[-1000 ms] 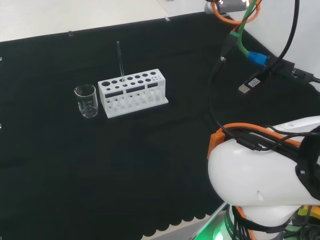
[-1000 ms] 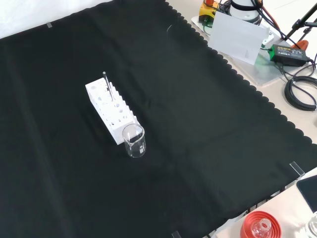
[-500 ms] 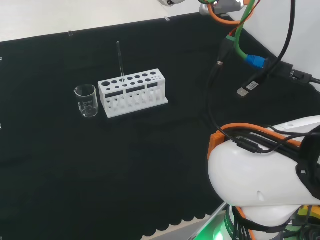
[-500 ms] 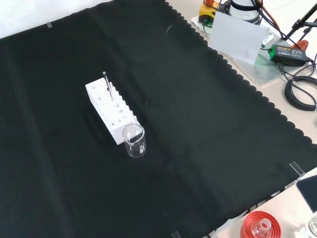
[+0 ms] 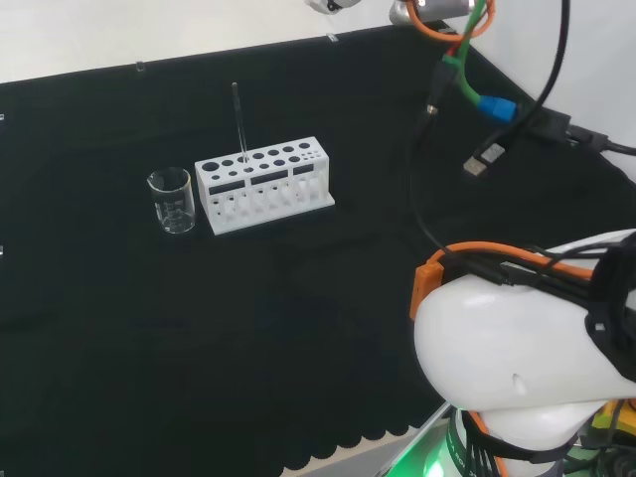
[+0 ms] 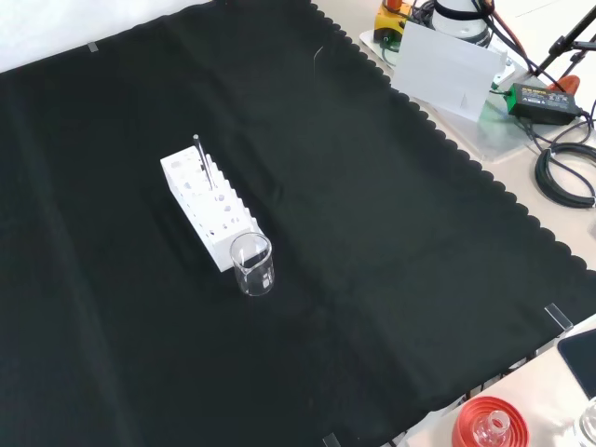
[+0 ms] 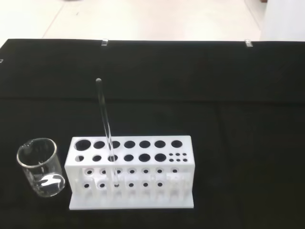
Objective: Take the glass rod from the white test tube rack.
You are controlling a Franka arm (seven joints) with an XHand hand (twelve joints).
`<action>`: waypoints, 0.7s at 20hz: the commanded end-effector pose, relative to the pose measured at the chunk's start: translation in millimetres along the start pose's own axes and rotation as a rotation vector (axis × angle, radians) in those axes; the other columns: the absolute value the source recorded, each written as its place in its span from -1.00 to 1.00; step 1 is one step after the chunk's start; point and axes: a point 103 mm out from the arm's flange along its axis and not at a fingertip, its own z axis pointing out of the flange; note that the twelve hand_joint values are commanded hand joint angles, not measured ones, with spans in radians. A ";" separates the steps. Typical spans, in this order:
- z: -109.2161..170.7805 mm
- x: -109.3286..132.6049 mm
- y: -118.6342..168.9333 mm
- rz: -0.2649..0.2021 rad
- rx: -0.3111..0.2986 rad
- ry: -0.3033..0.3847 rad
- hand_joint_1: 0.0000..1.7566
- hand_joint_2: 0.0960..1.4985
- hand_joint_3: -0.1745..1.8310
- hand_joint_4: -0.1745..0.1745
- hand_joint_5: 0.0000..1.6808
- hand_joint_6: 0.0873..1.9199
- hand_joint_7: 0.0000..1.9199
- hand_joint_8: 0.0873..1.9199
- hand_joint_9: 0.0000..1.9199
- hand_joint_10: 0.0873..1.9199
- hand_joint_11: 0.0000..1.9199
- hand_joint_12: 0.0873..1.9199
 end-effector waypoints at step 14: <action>17.1 27.9 56.8 -0.169 0.013 0.043 -0.19 -0.13 -0.27 -1.00 -0.57 -1.00 -0.71 -0.10 -0.64 -0.11 -0.69 0.36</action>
